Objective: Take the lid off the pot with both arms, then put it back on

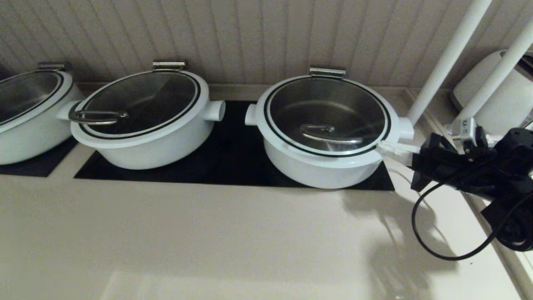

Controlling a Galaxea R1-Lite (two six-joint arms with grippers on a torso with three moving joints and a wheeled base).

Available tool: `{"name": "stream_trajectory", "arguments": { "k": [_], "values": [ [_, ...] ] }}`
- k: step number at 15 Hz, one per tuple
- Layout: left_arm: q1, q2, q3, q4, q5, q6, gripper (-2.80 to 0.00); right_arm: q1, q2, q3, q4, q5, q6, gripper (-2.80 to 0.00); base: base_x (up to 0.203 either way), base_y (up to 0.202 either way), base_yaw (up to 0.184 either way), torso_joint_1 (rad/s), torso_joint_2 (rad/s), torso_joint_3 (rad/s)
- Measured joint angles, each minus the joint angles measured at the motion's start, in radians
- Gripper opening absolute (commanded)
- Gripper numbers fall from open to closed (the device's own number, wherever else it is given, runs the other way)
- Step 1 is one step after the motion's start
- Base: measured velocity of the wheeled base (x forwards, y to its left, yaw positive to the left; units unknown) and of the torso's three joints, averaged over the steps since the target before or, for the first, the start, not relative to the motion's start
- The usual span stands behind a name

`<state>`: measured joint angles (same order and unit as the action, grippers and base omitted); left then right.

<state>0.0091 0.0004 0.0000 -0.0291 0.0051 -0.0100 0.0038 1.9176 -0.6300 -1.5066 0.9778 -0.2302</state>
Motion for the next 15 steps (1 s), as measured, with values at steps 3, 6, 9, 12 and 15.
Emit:
{"name": "stream_trajectory", "arguments": {
  "k": [3, 6, 9, 12, 15],
  "values": [
    [0.0, 0.0, 0.0, 0.001, 0.001, 0.0, -2.8, -0.008, -0.05, -0.005, 0.013, -0.024, 0.021, -2.8, 0.0, 0.0, 0.0, 0.0, 0.0, 0.0],
    [0.0, 0.0, 0.0, 0.001, 0.001, 0.0, -2.8, -0.03, -0.146, -0.001, 0.016, -0.046, 0.087, -2.8, 0.0, 0.0, 0.0, 0.0, 0.0, 0.0],
    [0.0, 0.0, 0.0, 0.001, 0.001, 0.0, -2.8, -0.109, -0.274, 0.005, 0.066, -0.053, 0.152, -2.8, 0.0, 0.0, 0.0, 0.0, 0.0, 0.0],
    [0.0, 0.0, 0.0, 0.0, 0.0, 0.0, -2.8, -0.259, -0.417, 0.08, 0.163, -0.104, 0.183, -2.8, 0.0, 0.0, 0.0, 0.0, 0.0, 0.0],
    [0.0, 0.0, 0.0, 0.001, 0.0, 0.0, -2.8, -0.323, -0.559, 0.268, 0.184, -0.188, 0.218, -2.8, 0.0, 0.0, 0.0, 0.0, 0.0, 0.0]
  ]
}}
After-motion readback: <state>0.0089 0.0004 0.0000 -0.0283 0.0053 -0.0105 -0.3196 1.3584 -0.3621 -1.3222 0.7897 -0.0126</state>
